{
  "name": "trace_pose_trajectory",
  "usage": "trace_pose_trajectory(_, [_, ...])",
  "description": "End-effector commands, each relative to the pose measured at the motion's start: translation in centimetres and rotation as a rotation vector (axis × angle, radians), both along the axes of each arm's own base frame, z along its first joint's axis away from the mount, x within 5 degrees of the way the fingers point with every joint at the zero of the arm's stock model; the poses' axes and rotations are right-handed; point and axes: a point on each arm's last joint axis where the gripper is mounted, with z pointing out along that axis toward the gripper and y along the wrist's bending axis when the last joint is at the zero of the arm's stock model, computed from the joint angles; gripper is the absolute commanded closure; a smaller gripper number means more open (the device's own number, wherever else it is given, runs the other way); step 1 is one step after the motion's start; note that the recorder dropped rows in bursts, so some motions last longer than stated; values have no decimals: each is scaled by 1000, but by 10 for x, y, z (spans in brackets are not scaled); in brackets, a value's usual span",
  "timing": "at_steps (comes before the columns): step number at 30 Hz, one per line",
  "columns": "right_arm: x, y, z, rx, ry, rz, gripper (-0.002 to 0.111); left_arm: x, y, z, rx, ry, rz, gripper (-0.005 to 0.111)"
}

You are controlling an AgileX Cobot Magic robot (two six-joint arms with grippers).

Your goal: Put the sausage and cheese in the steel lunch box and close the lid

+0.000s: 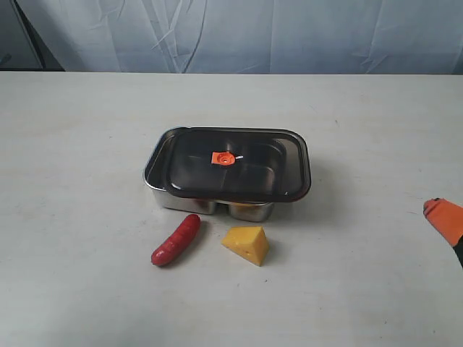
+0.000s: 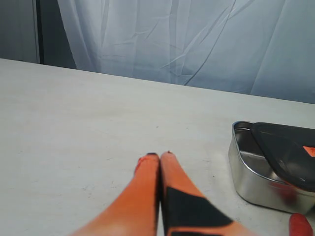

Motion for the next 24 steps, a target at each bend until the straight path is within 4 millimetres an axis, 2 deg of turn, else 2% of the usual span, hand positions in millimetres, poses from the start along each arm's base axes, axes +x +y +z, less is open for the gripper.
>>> trace_pose_trajectory(1, [1, -2, 2, 101, 22, -47, 109, 0, 0, -1, 3, -2, -8, 107])
trace_pose_trajectory(4, [7, -5, 21, 44, -37, -75, 109, 0, 0, -1, 3, -2, -8, 107])
trace_pose_trajectory(8, [25, -2, 43, -114, -84, -10, 109, 0, 0, -1, 3, -2, -8, 107])
trace_pose_trajectory(11, [47, 6, 51, -188, -56, 84, 109, 0, 0, -1, 3, -2, -8, 107])
trace_pose_trajectory(13, [67, 11, 49, -202, 14, 143, 109, 0, 0, -1, 3, -2, -8, 107])
trace_pose_trajectory(15, [87, 16, 35, -195, 126, 206, 109, 0, 0, -1, 3, -2, -8, 107])
trace_pose_trajectory(18, [112, 27, 4, -75, 314, 309, 109, 0, 0, -1, 3, -2, -8, 107])
trace_pose_trajectory(21, [126, 40, -30, 28, 462, 454, 109, 0, 0, -1, 3, -2, -8, 107])
trace_pose_trajectory(23, [134, 44, -47, 47, 503, 520, 109, 0, 0, -1, 3, -2, -8, 107])
trace_pose_trajectory(24, [142, 45, -63, 25, 541, 540, 109, 0, 0, -1, 3, -2, -8, 107])
